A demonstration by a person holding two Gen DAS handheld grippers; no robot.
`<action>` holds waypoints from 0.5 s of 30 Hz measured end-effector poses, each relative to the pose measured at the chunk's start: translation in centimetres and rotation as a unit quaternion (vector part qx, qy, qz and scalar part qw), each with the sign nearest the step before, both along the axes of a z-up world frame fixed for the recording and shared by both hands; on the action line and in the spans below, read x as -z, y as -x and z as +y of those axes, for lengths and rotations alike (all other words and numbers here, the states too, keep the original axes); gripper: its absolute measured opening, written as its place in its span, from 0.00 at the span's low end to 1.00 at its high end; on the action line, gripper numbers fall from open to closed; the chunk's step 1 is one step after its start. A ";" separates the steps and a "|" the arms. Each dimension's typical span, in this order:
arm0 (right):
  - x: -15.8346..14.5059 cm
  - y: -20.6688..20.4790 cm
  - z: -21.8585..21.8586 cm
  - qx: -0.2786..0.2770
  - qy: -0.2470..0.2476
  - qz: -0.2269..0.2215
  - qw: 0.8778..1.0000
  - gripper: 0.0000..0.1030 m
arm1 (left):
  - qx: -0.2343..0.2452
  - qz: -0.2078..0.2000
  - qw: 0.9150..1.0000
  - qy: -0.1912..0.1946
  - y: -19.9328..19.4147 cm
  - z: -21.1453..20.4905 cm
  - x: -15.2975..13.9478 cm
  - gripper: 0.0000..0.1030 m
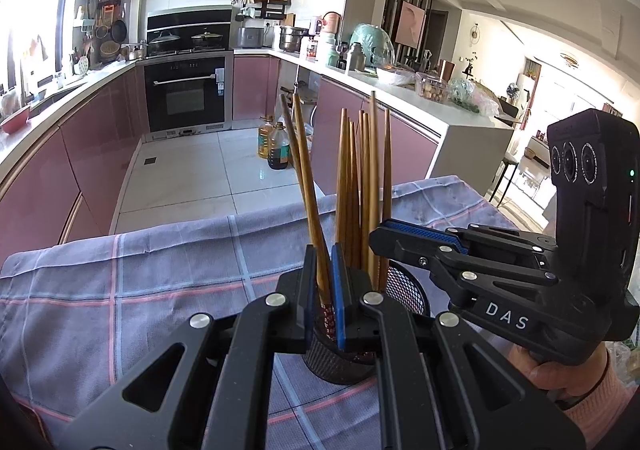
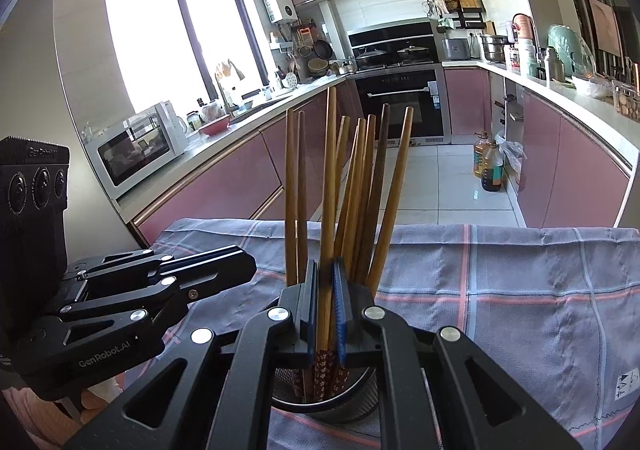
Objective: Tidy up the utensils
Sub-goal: 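Open both tools to release the chopsticks into the cup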
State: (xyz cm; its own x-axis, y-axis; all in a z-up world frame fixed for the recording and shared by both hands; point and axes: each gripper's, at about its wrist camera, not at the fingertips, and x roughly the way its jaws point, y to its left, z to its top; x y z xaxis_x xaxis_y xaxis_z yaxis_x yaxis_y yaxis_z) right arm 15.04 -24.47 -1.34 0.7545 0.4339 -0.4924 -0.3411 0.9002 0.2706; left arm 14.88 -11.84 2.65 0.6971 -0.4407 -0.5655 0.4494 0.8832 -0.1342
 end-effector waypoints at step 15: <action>-0.8 2.9 0.2 0.009 0.010 -0.035 0.999 0.57 | -0.049 -0.029 0.998 0.007 2.0 3.0 0.8 0.65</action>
State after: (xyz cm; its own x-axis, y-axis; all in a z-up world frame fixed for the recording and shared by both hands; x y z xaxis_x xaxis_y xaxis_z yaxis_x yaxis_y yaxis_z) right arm 12.13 -24.26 -0.51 0.7952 0.4102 -0.4464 -0.3426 0.9116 0.2273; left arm 12.85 -8.82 1.84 0.7688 -0.3764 -0.5170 0.3689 0.9214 -0.1221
